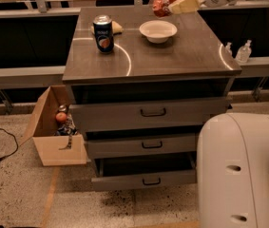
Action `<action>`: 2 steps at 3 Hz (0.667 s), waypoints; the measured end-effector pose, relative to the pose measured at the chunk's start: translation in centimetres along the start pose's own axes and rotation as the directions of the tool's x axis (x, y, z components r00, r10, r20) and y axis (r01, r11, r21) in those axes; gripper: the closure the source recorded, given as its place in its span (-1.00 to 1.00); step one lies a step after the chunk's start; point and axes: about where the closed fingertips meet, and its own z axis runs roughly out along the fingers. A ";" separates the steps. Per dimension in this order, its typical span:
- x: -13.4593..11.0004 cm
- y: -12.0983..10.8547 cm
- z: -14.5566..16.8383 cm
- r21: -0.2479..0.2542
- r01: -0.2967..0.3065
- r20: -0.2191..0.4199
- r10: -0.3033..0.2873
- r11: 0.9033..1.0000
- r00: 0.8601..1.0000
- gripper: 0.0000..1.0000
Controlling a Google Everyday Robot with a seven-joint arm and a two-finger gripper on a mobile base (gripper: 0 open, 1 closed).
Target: Pick coke can from paper bowl and place on counter
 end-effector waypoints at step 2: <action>1.5 4.1 -3.9 -0.148 0.096 -0.238 -0.130 0.984 0.963 1.00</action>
Offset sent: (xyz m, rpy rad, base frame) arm 0.0229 -0.0853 0.0729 -0.4542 0.2115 0.1487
